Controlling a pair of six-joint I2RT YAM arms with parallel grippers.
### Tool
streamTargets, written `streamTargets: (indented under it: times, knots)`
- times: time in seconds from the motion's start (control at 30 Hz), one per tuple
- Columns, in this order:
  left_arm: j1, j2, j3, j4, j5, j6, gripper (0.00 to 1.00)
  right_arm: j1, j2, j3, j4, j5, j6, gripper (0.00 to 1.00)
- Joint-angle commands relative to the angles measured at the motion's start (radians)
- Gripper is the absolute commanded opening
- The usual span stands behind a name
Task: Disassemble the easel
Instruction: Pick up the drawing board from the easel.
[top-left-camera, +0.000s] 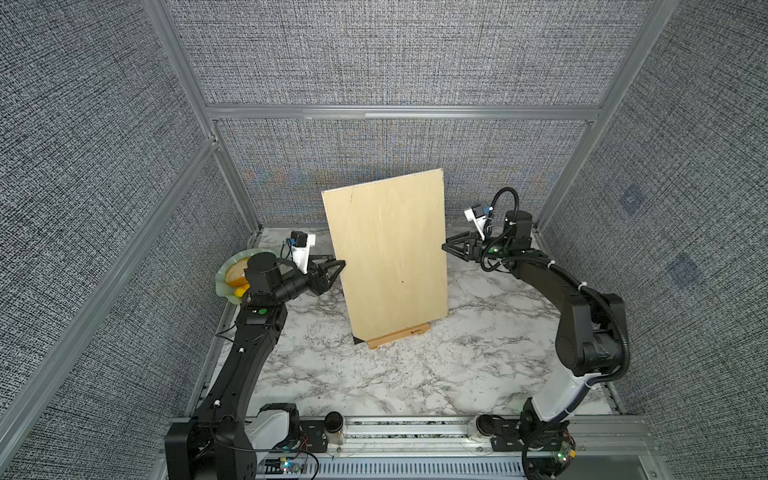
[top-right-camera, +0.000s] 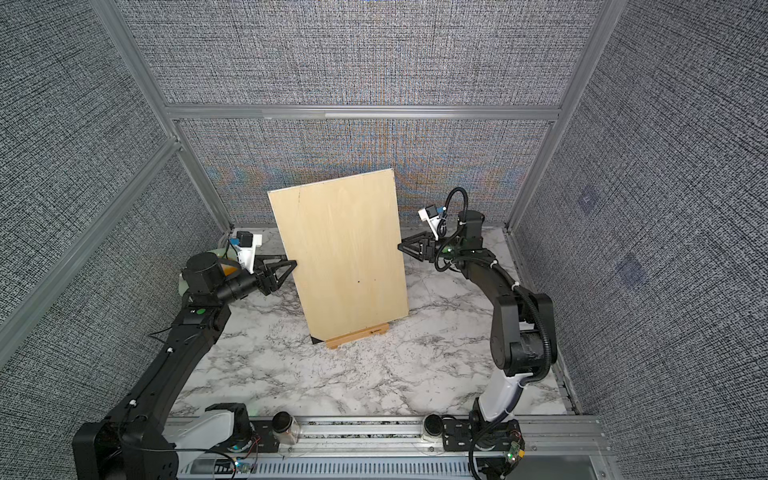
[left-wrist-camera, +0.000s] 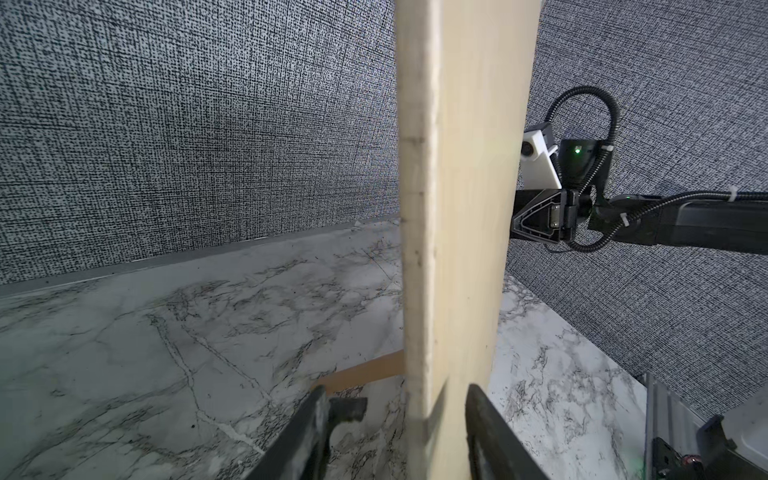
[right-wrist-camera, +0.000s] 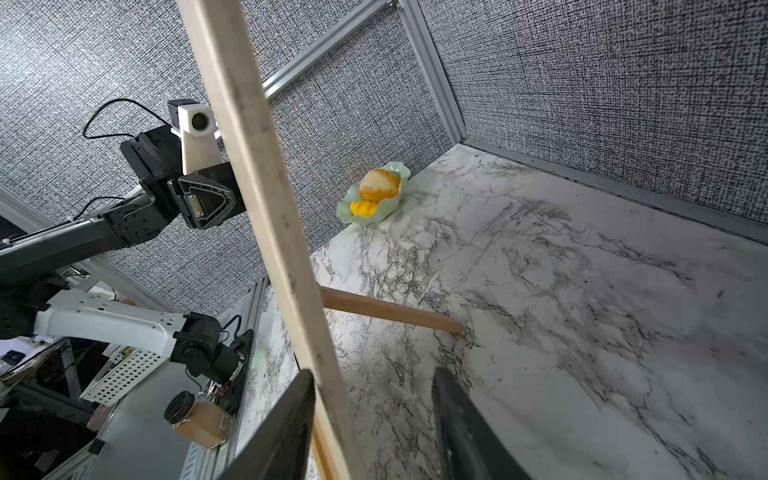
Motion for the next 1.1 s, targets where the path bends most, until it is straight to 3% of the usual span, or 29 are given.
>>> streamTargets:
  times: [0.0, 0.17, 0.27, 0.37, 0.43, 0.47, 1.07]
  knots:
    - [0.001, 0.010, 0.006, 0.040, 0.040, 0.001, 0.51, 0.002, 0.009, 0.011, 0.029, -0.057, 0.015, 0.48]
    - [0.001, 0.032, 0.003, 0.069, 0.066, -0.010, 0.50, 0.005, 0.018, -0.032, 0.236, -0.098, 0.161, 0.47]
    - [0.002, 0.042, 0.003, 0.089, 0.081, -0.015, 0.51, 0.005, 0.035, -0.075, 0.495, -0.122, 0.345, 0.47]
    - [0.001, 0.052, 0.006, 0.105, 0.092, -0.021, 0.51, 0.004, 0.100, -0.091, 0.919, -0.155, 0.687, 0.47]
    - [0.000, 0.062, 0.009, 0.110, 0.100, -0.022, 0.51, 0.004, 0.199, -0.040, 1.359, -0.178, 1.092, 0.47]
    - [0.001, 0.065, 0.011, 0.110, 0.102, -0.021, 0.51, 0.010, 0.227, -0.001, 1.372, -0.196, 1.154, 0.47]
    - [0.000, 0.109, 0.019, 0.137, 0.138, -0.022, 0.35, 0.030, 0.255, 0.006, 1.371, -0.211, 1.133, 0.46]
